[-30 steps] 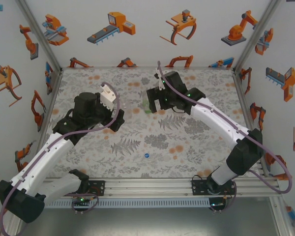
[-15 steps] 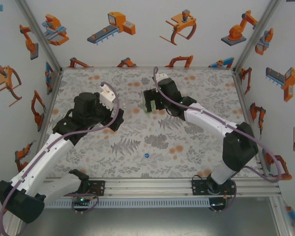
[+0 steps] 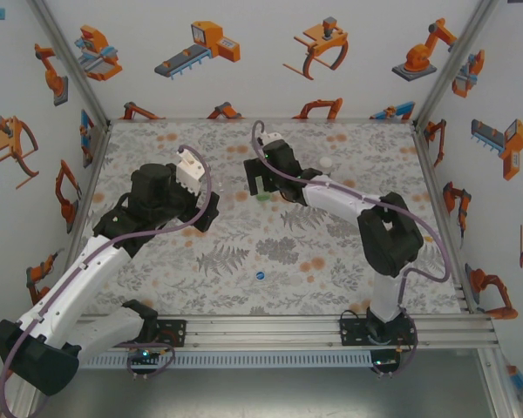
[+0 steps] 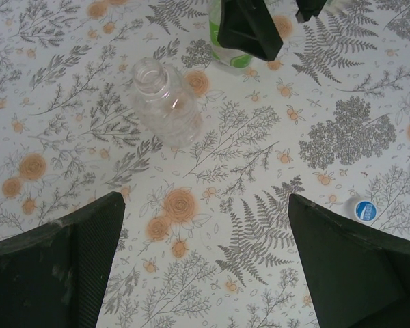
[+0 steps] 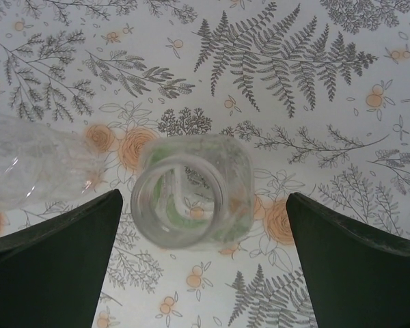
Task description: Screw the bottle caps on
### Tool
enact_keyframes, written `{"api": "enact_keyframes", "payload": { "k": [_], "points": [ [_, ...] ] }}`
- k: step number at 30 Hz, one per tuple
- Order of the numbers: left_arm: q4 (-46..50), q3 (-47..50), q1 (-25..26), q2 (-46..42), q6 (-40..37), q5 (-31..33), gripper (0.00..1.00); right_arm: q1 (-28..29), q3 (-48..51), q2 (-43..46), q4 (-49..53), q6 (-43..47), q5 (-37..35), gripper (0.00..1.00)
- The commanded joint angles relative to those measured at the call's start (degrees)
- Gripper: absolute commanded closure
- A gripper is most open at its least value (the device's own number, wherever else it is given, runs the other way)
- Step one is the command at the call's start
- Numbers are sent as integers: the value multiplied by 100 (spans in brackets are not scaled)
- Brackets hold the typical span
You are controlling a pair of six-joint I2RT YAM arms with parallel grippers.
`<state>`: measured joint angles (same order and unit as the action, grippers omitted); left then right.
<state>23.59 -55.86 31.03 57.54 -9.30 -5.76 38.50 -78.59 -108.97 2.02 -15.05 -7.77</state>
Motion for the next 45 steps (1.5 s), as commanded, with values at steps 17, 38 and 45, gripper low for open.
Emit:
{"api": "enact_keyframes", "payload": {
  "k": [17, 38, 45],
  "points": [
    [-66, 22, -41, -85, -46, -40, 3, 52, -490, -586, -150, -73, -22, 25],
    [-180, 153, -40, -252, -199, -262, 3, 50, -402, -136, 12, -29, -75, 46],
    [-325, 258, -37, -381, -243, -377, 3, 52, -272, 262, 145, -85, 2, 51]
  ]
}}
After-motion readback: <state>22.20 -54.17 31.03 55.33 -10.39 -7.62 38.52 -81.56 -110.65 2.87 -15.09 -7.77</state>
